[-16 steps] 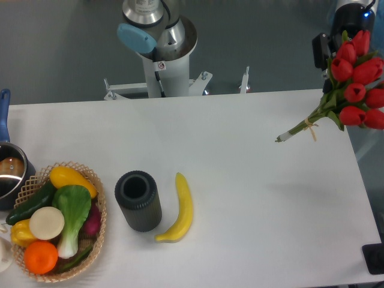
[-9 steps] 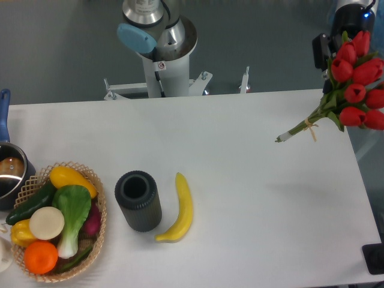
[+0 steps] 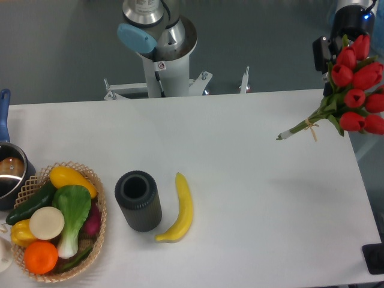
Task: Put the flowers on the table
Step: 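Hold the red tulip bouquet by its stems and lift it slightly, then carry the tulip bouquet over the table and lower it toward the surface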
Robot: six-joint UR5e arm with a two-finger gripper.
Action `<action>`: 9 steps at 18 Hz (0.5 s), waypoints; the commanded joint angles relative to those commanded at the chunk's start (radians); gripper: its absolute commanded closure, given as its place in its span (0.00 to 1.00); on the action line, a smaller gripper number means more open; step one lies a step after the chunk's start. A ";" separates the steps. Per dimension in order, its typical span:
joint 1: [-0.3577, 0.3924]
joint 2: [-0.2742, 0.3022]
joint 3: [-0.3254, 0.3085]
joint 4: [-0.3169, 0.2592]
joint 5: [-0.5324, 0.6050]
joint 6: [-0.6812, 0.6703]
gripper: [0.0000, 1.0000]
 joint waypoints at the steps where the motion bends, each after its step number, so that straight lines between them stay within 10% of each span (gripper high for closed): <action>1: -0.003 0.002 0.002 0.000 0.032 0.000 0.55; 9: -0.054 0.024 0.011 0.002 0.344 0.002 0.55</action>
